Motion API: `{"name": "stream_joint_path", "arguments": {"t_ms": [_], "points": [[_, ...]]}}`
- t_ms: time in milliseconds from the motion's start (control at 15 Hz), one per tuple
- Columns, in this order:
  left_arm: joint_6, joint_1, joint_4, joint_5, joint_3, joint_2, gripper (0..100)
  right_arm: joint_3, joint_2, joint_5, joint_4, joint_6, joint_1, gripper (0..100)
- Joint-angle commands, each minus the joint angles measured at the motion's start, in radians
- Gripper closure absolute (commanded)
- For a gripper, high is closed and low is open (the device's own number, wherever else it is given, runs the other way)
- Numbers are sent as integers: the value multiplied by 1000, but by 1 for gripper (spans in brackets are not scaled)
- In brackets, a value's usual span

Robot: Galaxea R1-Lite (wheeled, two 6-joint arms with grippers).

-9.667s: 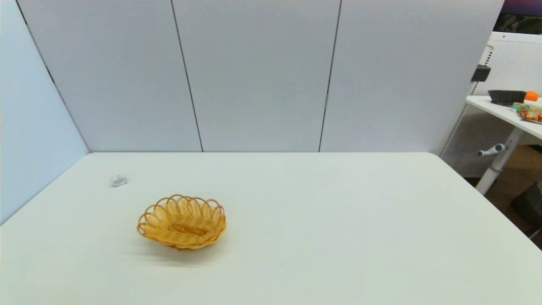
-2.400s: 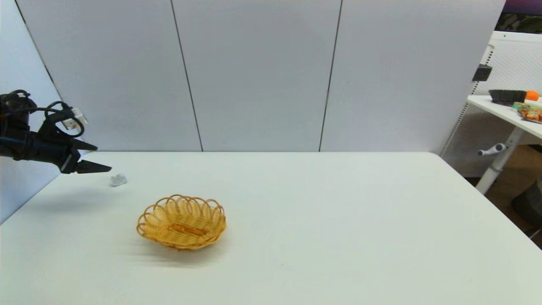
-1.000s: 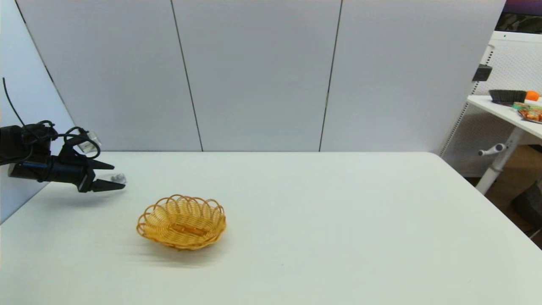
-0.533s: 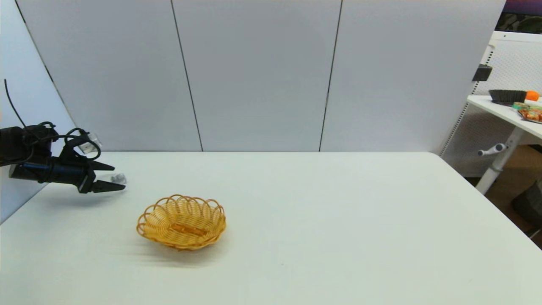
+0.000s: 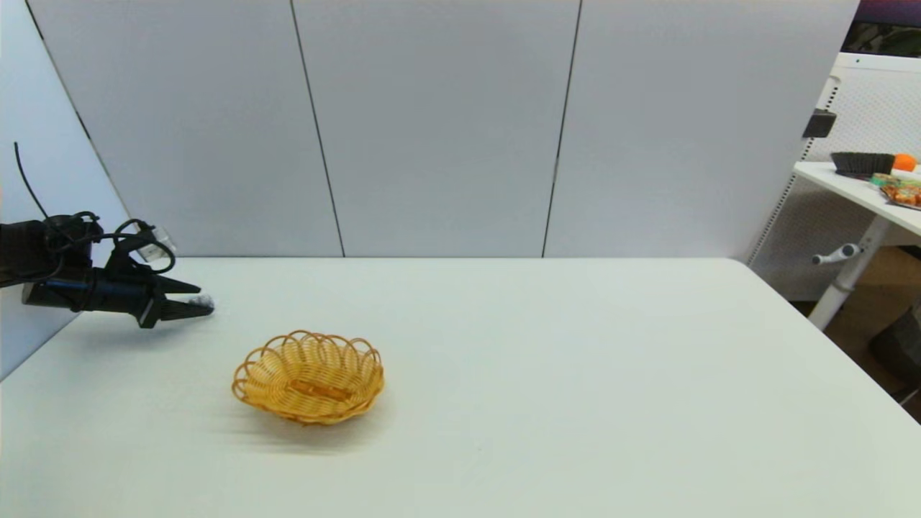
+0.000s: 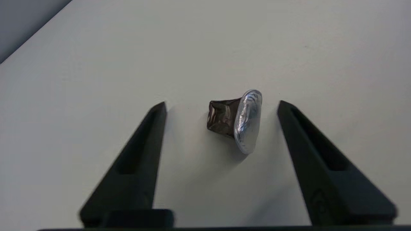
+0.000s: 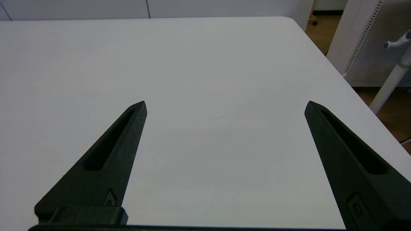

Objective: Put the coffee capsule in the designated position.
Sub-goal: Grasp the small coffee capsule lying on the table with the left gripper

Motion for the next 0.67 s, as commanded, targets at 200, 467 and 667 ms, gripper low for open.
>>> {"name": "stream_joint_path", "arguments": {"t_ms": [200, 467, 667], "points": [[6, -4, 3, -10, -1, 10, 100, 0, 0, 0, -1, 0, 0, 0], [8, -6, 3, -10, 1, 13, 100, 0, 0, 0, -1, 0, 0, 0], [8, -4, 3, -11, -1, -10, 100, 0, 0, 0, -1, 0, 0, 0]]}}
